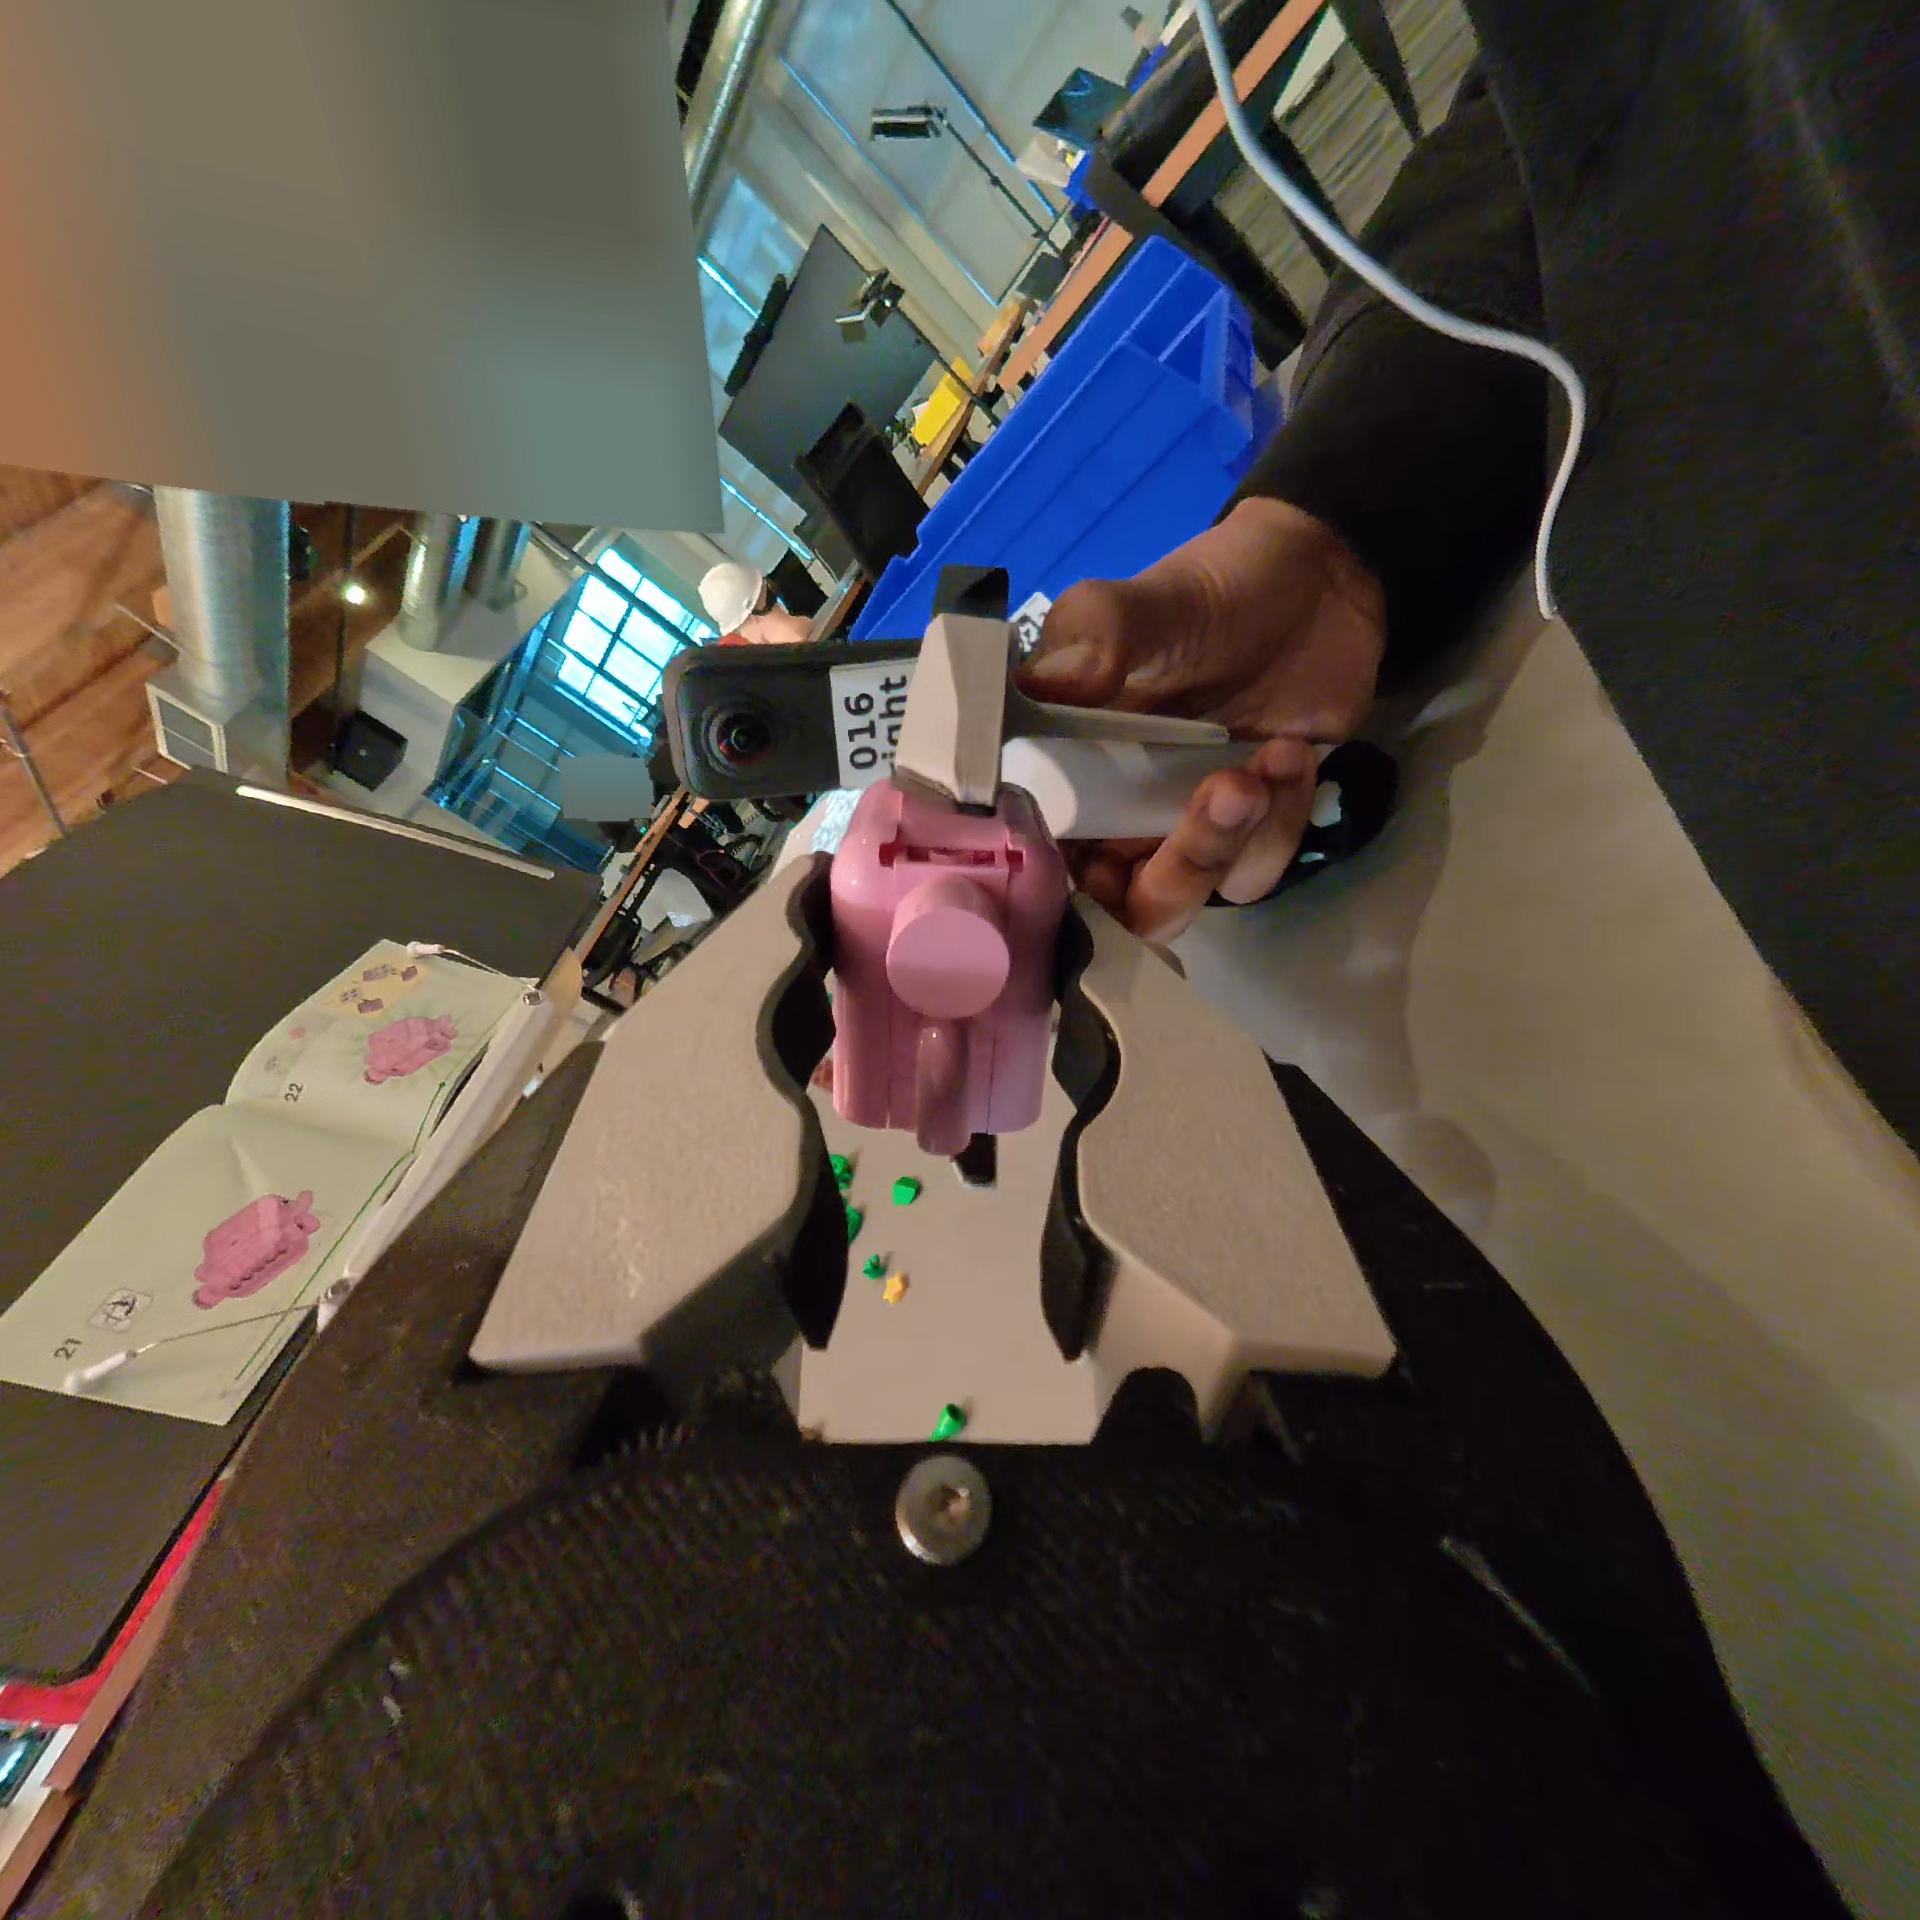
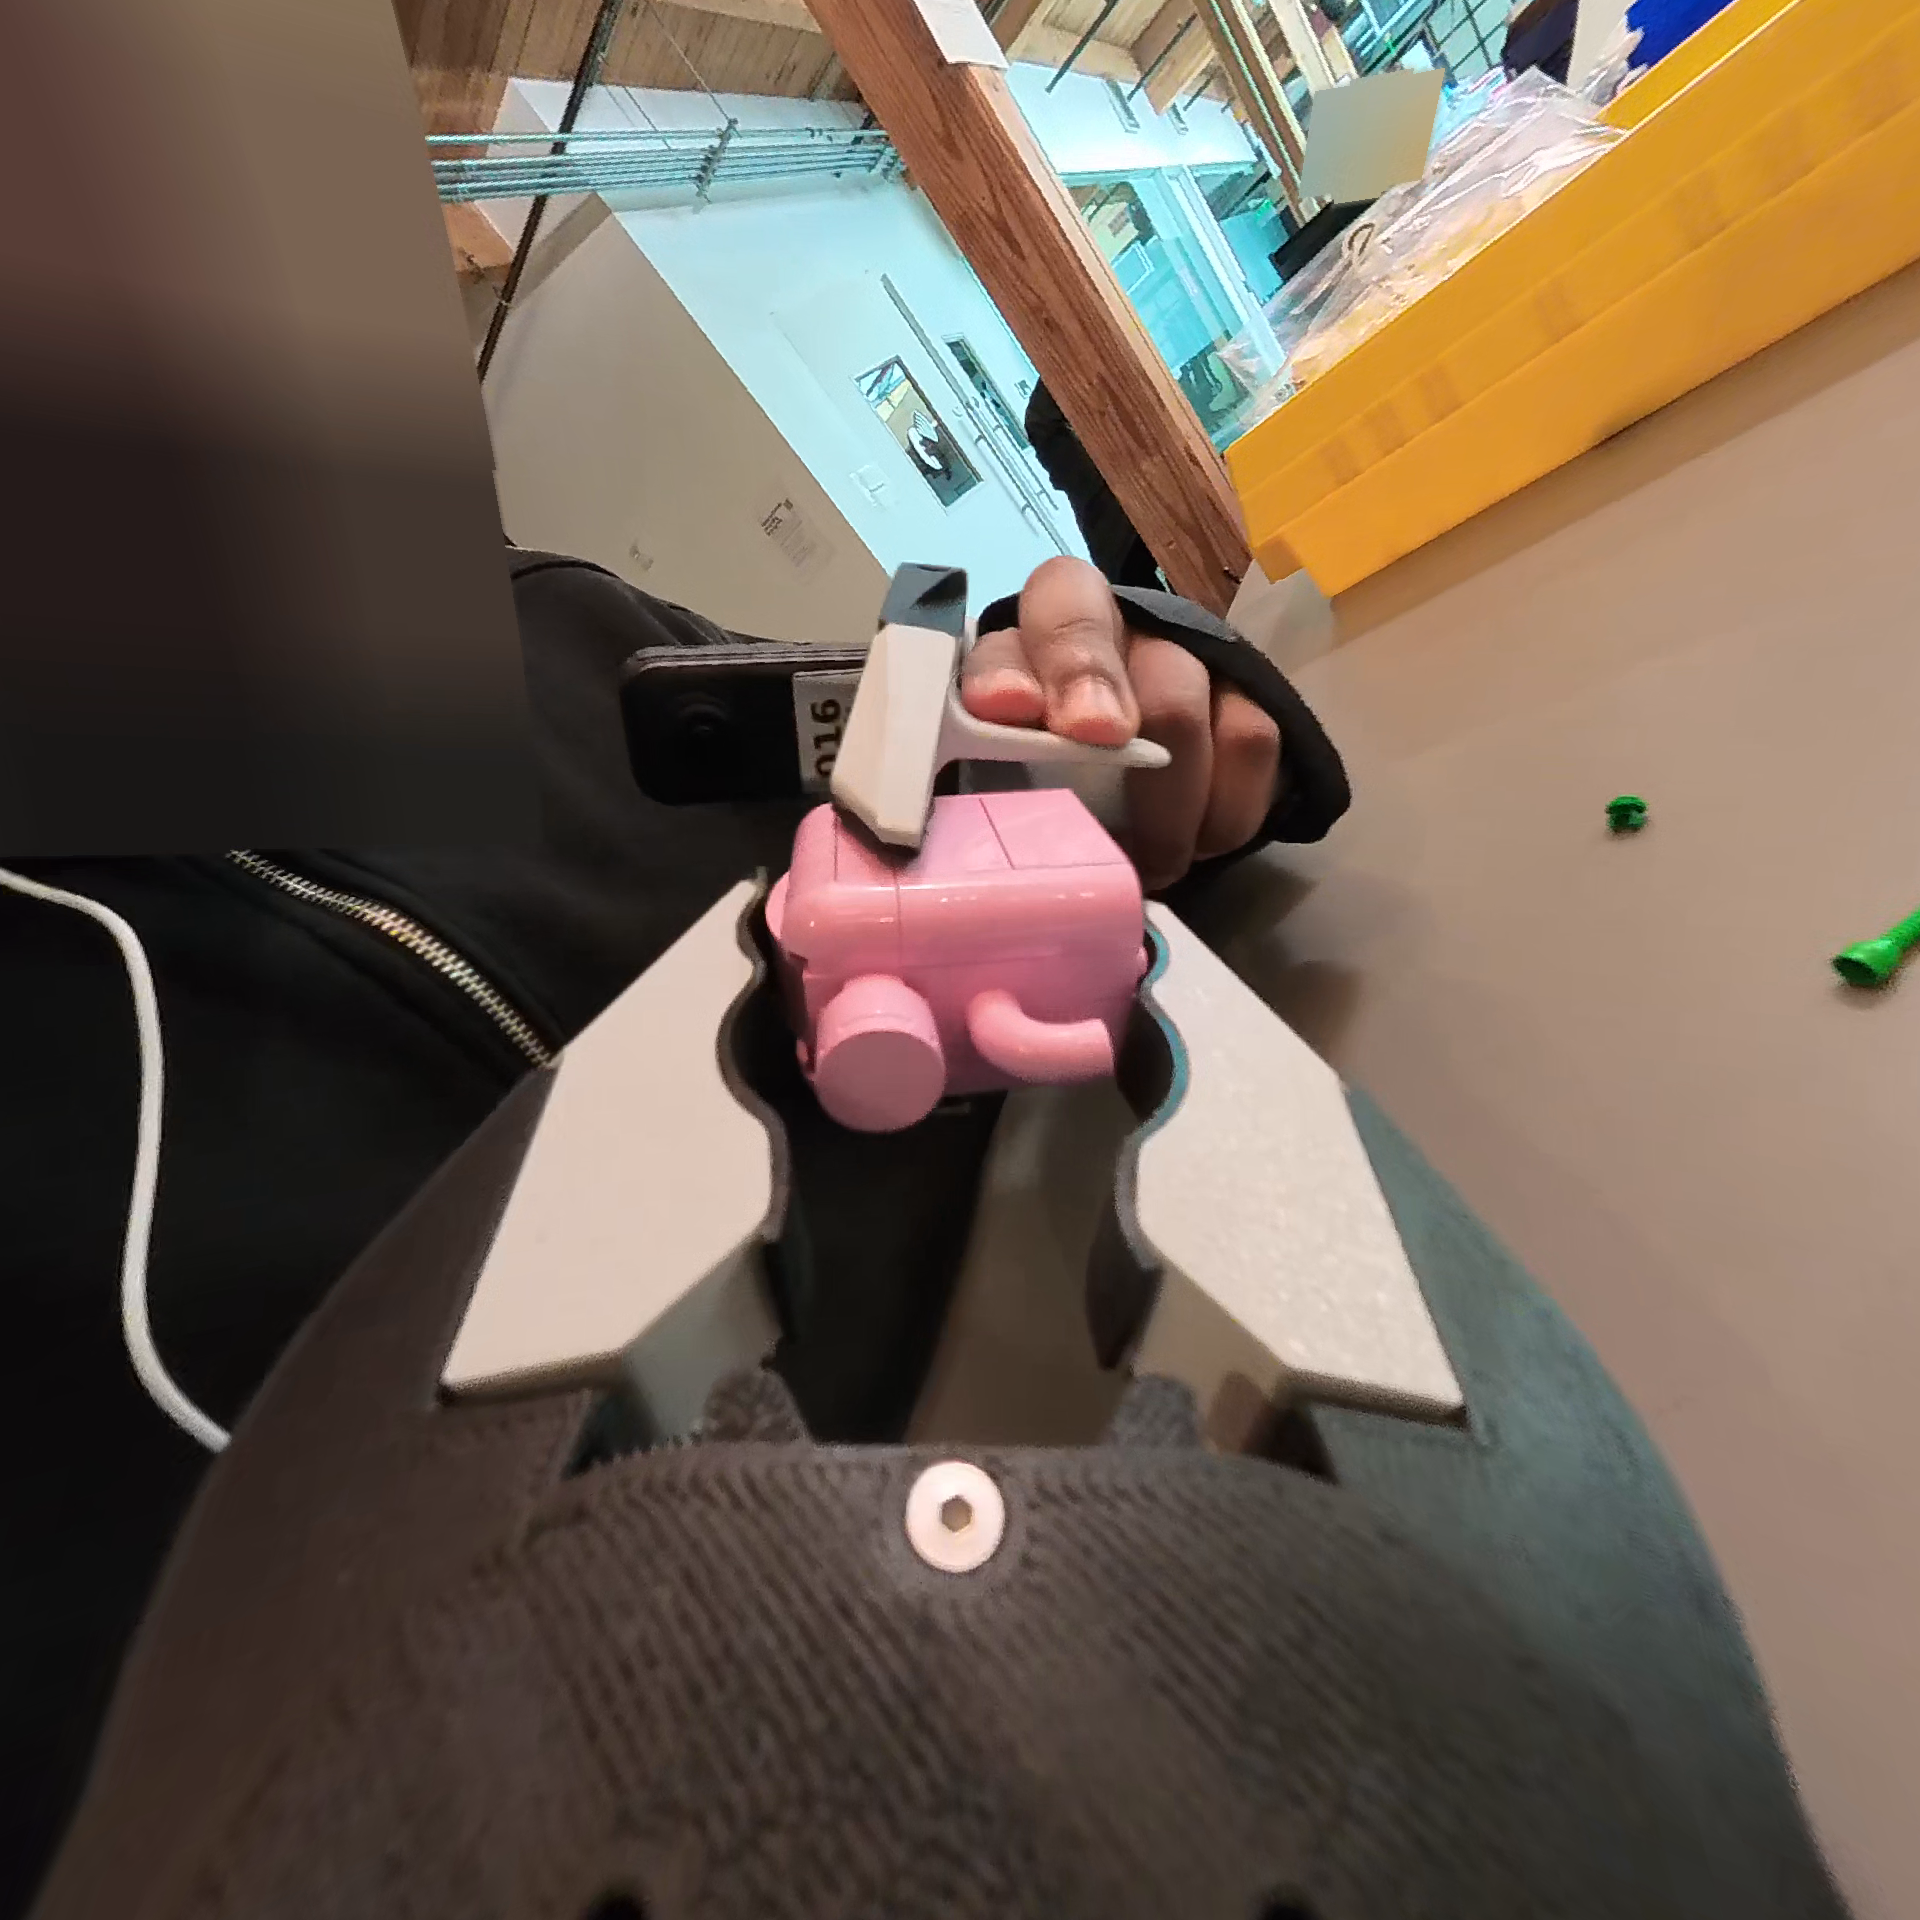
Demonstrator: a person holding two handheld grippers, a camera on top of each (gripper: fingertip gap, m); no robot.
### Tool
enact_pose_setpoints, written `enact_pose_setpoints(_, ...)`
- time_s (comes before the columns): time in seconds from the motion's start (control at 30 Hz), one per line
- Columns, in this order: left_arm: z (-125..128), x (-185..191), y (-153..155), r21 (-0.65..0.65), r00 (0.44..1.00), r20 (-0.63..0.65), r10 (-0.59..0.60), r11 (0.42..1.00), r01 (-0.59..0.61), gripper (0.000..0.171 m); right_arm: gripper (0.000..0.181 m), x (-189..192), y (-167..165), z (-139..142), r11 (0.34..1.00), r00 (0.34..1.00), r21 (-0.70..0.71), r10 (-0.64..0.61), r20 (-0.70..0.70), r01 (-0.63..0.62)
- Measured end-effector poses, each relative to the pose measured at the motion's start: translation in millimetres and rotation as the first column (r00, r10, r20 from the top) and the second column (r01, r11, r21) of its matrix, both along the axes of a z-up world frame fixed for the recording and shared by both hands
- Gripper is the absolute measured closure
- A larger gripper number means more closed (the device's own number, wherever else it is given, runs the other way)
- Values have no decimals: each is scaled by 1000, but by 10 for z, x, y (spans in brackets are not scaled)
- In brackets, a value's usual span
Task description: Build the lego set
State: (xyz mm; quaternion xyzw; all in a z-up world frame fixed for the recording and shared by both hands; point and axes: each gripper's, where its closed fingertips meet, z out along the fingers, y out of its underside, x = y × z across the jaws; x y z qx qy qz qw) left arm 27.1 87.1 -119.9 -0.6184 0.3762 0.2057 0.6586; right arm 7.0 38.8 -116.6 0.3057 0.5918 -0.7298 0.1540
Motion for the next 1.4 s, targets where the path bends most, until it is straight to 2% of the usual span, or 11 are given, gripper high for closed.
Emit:
enact_pose_setpoints(0.2, -1, 18, -12, 0, 1000, 2, -6, 1000, 6, 136, 117, 16, -19, -7, 1000, 1000, 3, 15, 2, -15)
enact_pose_setpoints(0.3, -42, -138, 39, -2, 996, -61, 63, 998, -63, 135, 116, -148, 42, -37, 993, 994, 46, -112, -15, 113)
enact_pose_setpoints(0.57, -82, -424, 148, -47, 985, 5, 174, 984, -173, 135, 99, -301, 411, -5, 961, 961, 54, -269, -61, 272)
enact_pose_setpoints(0.63, -158, -538, 185, -142, 973, 119, 197, 973, -179, 134, 110, -381, 644, 21, 914, 914, 101, -377, -150, 393)
enact_pose_setpoints(0.77, -285, -622, 229, -323, 898, 384, 216, 942, -88, 134, 153, -393, 913, 186, 813, 793, 150, -479, -376, 562)
enact_pose_setpoints(0.87, -357, -564, 230, -405, 848, 488, 207, 914, 9, 134, 181, -378, 1010, 406, 736, 667, 75, -560, -492, 673)
enact_pose_setpoints(1.0, -409, -441, 239, -450, 845, 499, 193, 891, 62, 134, 181, -326, 1226, 872, 577, 407, -166, -724, -557, 800)
enact_pose_setpoints(1.07, -478, -403, 250, -489, 856, 476, 202, 870, 67, 134, 181, -297, 1185, 1093, 563, 360, -252, -751, -553, 787)
enact_pose_setpoints(1.2, -769, -266, 205, -674, 845, 472, 254, 722, 159, 133, 181, -378, 946, 1339, 608, 418, -323, -762, -494, 725)
enact_pose_setpoints(1.3, -790, -283, 202, -689, 827, 488, 279, 704, 169, 134, 181, -631, 847, 1053, 652, 546, -155, -723, -424, 743)
enact_pose_setpoints(1.4, -795, -303, 188, -697, 811, 504, 296, 694, 180, 134, 181, -702, 827, 654, 635, 596, 77, -668, -445, 769)
